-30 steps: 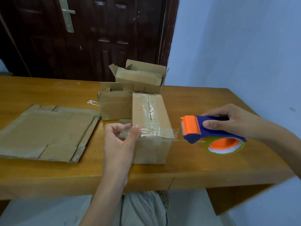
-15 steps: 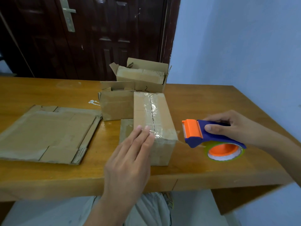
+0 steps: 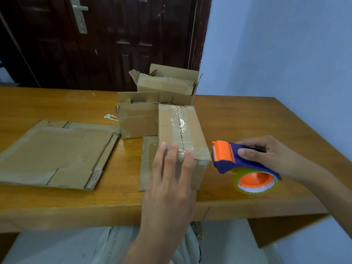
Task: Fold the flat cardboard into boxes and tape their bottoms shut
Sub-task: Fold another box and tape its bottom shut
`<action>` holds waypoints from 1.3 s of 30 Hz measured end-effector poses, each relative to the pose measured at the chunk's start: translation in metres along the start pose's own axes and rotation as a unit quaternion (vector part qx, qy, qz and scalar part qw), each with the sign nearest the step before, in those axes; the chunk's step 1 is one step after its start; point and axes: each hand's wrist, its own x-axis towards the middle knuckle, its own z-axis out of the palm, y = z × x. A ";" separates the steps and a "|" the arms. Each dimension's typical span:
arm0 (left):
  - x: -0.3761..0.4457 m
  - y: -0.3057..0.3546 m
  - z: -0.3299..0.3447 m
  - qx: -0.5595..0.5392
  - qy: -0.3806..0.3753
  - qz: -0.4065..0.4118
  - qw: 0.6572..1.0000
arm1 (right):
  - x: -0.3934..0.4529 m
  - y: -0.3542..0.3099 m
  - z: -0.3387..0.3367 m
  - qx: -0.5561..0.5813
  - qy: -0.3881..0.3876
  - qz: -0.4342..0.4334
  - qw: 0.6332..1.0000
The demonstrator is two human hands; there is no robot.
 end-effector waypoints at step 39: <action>0.052 -0.021 -0.006 -0.104 0.069 0.104 0.987 | -0.003 -0.057 -0.024 -0.235 -0.044 0.052 0.970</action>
